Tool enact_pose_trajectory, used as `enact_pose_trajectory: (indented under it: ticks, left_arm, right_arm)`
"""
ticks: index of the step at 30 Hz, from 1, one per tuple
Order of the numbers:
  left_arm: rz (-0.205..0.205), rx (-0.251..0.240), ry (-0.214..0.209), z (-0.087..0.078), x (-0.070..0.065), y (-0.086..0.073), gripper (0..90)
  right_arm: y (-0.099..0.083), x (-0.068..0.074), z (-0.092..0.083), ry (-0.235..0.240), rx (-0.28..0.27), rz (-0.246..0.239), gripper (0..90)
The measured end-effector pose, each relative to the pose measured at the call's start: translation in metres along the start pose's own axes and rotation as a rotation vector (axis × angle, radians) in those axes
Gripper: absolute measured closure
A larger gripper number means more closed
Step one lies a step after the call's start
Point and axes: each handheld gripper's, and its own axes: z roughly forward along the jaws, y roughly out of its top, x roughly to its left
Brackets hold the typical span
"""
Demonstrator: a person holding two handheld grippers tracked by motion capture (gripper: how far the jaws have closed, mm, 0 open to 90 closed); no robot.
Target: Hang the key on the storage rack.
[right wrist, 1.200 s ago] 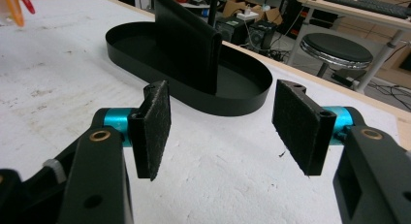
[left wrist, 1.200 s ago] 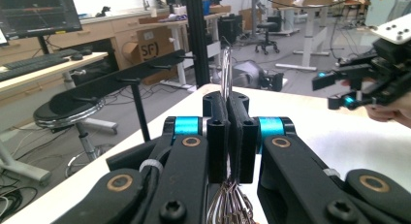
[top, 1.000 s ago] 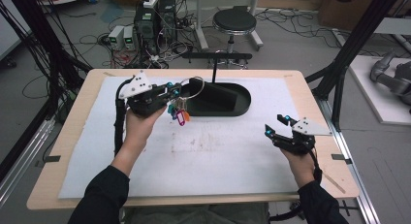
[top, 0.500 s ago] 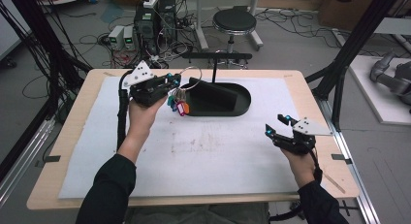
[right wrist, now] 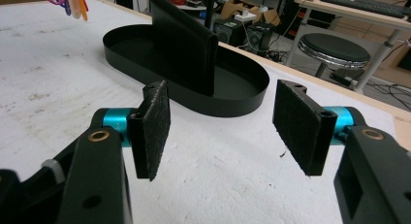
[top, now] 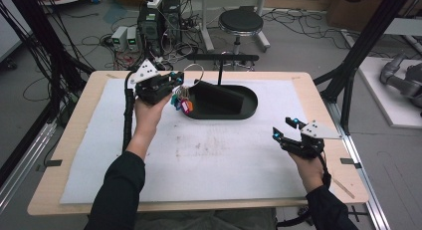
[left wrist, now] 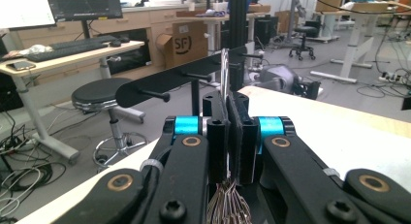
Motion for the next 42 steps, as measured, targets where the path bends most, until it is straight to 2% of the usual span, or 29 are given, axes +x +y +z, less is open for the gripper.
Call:
enact_pose_trajectory:
  ticks: [11, 25, 42]
  left_arm:
    - [-0.012, 0.009, 0.01, 0.016, 0.006, 0.009, 86.8]
    - [-0.077, 0.04, 0.046, 0.034, 0.016, -0.002, 86.8]
    - [-0.13, 0.065, 0.089, 0.042, 0.026, -0.013, 86.8]
  right_arm:
    - [0.0, -0.001, -0.001, 0.002, 0.0, 0.005, 39.2]
    - [-0.001, -0.003, -0.003, -0.005, -0.003, 0.007, 39.2]
    - [-0.002, -0.004, -0.005, -0.005, -0.006, 0.012, 39.2]
